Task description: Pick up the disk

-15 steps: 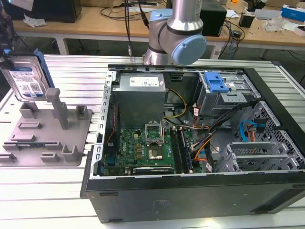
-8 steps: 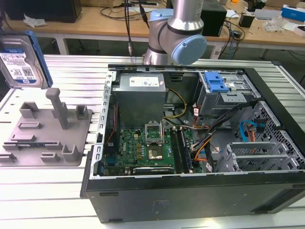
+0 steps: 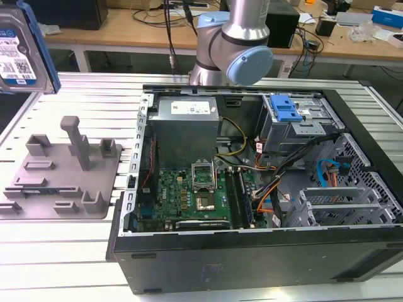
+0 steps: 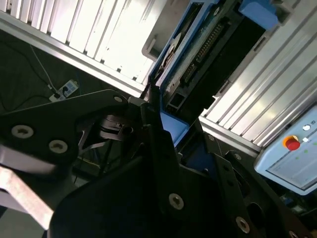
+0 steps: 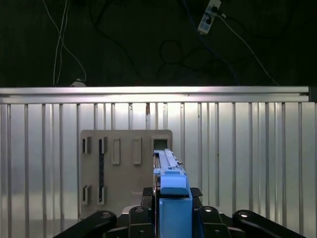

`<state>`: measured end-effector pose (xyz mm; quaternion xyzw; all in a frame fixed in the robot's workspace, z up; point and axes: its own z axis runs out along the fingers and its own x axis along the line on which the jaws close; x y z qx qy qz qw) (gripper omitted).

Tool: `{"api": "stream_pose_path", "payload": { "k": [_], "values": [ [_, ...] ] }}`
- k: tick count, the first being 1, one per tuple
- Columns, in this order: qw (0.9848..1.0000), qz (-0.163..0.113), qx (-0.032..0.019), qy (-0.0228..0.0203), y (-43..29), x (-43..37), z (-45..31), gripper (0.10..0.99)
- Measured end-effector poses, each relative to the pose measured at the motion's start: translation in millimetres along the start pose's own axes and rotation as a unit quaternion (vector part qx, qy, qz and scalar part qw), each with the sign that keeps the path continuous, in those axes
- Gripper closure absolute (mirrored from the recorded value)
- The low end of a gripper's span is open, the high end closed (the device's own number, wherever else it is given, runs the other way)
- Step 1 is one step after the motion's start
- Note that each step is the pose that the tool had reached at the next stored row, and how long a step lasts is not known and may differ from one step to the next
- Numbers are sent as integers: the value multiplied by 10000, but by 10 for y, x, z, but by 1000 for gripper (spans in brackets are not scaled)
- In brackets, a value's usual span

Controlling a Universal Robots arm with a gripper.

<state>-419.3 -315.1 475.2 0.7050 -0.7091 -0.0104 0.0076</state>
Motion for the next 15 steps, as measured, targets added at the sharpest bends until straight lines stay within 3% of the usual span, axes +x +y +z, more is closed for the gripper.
{"api": "stream_pose_path", "payload": {
  "k": [3,15],
  "values": [
    [10000,0,-1,-3,2,0,-88,722],
    [10000,0,-1,-5,2,0,-88,722]
  ]
}}
